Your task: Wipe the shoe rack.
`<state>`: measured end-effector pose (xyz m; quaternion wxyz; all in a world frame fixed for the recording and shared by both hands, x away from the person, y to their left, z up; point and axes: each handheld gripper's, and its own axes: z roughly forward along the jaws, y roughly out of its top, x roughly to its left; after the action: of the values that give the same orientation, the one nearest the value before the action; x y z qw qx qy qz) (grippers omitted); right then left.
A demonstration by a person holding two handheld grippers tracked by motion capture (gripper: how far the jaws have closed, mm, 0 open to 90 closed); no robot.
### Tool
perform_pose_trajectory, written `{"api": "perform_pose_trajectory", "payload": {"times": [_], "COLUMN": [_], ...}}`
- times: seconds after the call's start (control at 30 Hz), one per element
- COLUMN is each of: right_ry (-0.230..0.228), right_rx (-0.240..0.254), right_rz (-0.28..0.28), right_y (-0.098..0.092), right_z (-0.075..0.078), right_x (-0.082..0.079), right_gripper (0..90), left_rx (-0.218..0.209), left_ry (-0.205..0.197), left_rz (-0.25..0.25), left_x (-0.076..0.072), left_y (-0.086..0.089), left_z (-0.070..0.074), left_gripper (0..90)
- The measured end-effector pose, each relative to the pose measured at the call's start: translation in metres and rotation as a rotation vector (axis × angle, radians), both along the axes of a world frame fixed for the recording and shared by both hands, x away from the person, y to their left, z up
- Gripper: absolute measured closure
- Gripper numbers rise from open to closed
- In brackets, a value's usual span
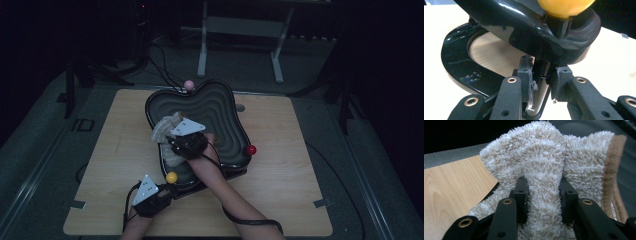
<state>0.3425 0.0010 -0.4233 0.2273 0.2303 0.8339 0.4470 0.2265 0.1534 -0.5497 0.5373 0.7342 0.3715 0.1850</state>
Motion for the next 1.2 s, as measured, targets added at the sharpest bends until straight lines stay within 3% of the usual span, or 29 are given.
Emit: {"api": "perform_pose_trajectory", "payload": {"times": [0.33, 0.53, 0.73, 0.9, 1.2], "right_ry": [0.01, 0.015, 0.025, -0.01, -0.021], "right_rx": [-0.016, 0.003, -0.007, -0.049, -0.073], "right_rz": [0.065, 0.051, 0.051, 0.06, 0.06], "right_y": [-0.021, -0.038, -0.045, -0.052, -0.064], "right_z": [-0.02, -0.032, -0.033, -0.036, -0.034], "right_x": [-0.033, -0.049, -0.053, -0.058, -0.053], "right_gripper": [67.3, 69.2, 69.5, 69.3, 68.9], "left_rx": [-0.003, -0.004, -0.002, 0.003, 0.009], "left_ry": [0.003, 0.002, 0.002, 0.001, 0.002], "left_rz": [0.003, 0.006, 0.005, 0.003, 0.001], "left_x": [0.0, -0.001, -0.001, -0.001, -0.001], "left_y": [-0.001, -0.001, -0.001, -0.001, -0.001], "left_z": [0.0, 0.0, 0.0, 0.0, 0.001], "left_gripper": [72.1, 72.0, 72.1, 72.1, 72.2]}}
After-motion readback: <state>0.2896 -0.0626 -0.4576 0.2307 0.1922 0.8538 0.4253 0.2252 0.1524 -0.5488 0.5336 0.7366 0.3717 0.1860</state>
